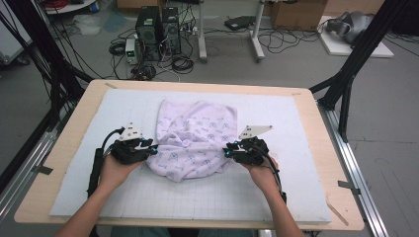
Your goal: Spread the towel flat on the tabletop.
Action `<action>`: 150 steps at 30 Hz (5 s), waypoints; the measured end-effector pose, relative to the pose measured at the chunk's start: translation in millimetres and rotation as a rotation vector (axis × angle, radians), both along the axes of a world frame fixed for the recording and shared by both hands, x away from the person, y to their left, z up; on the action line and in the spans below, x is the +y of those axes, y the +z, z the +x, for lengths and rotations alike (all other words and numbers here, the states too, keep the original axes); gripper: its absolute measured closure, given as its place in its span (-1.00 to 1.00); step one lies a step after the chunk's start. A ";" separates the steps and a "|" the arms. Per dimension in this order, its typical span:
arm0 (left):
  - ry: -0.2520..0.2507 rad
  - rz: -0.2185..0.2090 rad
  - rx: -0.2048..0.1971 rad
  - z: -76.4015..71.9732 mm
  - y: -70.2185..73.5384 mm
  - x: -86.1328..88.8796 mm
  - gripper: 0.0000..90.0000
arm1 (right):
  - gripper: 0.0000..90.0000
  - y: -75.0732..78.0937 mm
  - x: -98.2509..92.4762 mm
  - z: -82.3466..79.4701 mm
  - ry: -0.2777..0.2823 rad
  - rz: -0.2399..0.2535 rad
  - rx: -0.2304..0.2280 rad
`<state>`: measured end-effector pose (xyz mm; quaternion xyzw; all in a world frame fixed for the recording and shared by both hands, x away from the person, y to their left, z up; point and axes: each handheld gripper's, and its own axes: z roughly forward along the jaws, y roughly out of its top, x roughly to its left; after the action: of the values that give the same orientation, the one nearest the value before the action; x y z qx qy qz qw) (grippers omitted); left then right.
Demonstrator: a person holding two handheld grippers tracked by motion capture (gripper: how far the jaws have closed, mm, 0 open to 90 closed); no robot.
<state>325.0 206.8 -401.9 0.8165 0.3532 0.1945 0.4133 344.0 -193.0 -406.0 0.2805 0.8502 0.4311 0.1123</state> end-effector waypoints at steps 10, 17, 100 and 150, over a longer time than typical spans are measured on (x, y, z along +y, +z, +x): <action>-0.060 -0.027 -0.022 -39.4 1.9 14.7 0.24 | 0.43 23.1 -8.6 -30.3 0.034 0.024 -0.073; -0.136 -0.028 -0.003 -54.7 -7.6 5.6 0.19 | 0.40 20.4 9.4 -47.3 0.128 0.024 -0.074; -0.032 -0.011 0.071 6.6 2.7 -39.0 0.16 | 0.20 16.8 34.2 -2.9 0.122 -0.023 -0.003; -0.131 -0.045 0.109 11.3 0.5 -85.7 0.21 | 0.31 1.9 61.1 10.3 0.147 -0.021 0.026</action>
<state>336.3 121.1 -401.4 0.8377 0.3254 0.1145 0.4235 354.3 -131.9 -404.1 0.2215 0.8743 0.4257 0.0723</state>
